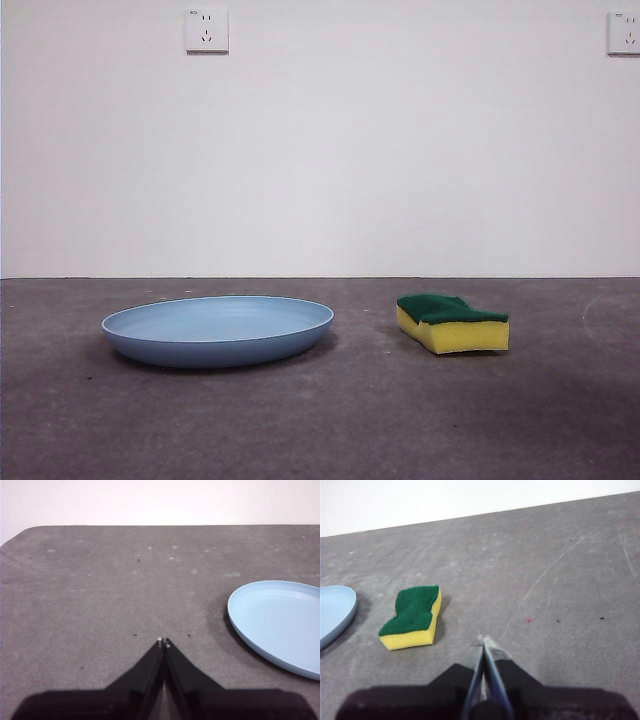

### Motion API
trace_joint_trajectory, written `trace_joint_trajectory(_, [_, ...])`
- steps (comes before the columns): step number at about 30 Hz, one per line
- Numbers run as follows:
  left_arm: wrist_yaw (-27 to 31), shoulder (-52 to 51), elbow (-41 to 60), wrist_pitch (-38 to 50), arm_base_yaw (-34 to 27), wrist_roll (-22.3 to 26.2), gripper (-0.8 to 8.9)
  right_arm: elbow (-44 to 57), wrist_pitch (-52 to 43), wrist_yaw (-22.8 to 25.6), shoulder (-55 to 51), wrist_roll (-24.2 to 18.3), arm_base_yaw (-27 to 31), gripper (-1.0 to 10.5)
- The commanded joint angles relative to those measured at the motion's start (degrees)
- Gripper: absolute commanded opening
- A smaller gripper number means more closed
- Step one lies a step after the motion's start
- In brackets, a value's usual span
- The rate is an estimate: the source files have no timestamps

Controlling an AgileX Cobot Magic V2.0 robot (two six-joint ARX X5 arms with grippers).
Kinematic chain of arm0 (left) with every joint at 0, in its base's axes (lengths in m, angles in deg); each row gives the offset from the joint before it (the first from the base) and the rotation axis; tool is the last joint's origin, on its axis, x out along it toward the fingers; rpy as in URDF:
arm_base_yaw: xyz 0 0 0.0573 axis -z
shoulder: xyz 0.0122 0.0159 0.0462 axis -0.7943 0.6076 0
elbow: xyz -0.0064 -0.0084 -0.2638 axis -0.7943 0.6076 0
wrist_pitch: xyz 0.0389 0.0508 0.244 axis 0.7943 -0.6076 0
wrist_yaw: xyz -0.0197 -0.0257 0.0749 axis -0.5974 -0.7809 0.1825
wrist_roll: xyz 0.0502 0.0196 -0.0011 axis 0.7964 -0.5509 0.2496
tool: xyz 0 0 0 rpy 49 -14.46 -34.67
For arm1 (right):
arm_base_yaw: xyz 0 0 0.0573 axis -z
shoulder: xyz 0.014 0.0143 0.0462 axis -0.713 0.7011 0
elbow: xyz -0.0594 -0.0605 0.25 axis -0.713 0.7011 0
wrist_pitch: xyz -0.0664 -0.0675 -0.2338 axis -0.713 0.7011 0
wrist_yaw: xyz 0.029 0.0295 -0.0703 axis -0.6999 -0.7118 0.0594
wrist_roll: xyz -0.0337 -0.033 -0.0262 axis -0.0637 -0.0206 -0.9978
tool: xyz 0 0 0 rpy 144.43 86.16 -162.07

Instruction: Pick up the plate,pick up the cloth,clean the plate with the cloth

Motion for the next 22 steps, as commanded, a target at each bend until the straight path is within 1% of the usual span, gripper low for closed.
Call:
trace_joint_trajectory(1, [-0.02,-0.07,0.68,0.9,-0.24,-1.88,-0.04,0.7,-0.26,0.13,0.04,6.54,0.04,0.0])
trace_joint_trajectory(2, [-0.13,-0.07,0.68,1.2,-0.24,-3.65,-0.04,0.63,-0.26,0.04,0.04,9.57,0.04,0.0])
trace_joint_trajectory(4, [-0.87,-0.07,0.66,2.03,-0.24,-6.73,-0.06,0.2,-0.28,-0.24,0.04,14.08,0.04,0.0])
trace_joint_trajectory(6, [-3.08,-0.07,0.28,2.34,-0.24,-8.59,-0.06,-0.7,-0.26,-0.39,0.04,16.41,0.04,0.0])
trace_joint_trajectory(8, [-4.81,-0.04,-0.61,2.08,-0.24,-11.32,-0.06,-2.16,-0.26,-2.36,0.09,19.06,0.04,-0.1])
trace_joint_trajectory(10, [-5.88,0.24,-2.03,1.14,-0.24,-14.01,-0.06,-4.17,-0.24,-4.02,0.5,20.68,0.04,-0.1])
trace_joint_trajectory(13, [-7.17,1.9,-5.25,-0.28,-0.24,-16.15,-0.06,-8.44,0.04,-5.22,2.95,20.68,0.04,-0.1])
trace_joint_trajectory(18, [-10.25,8.04,-13.38,-1.57,-0.24,-16.09,-0.06,-17.79,2.82,-5.38,11.06,19.93,0.04,-0.1])
trace_joint_trajectory(22, [-12.68,15.23,-21.66,-2.67,-0.24,-15.52,-0.06,-26.53,5.09,-8.48,19.61,15.91,0.02,-0.1])
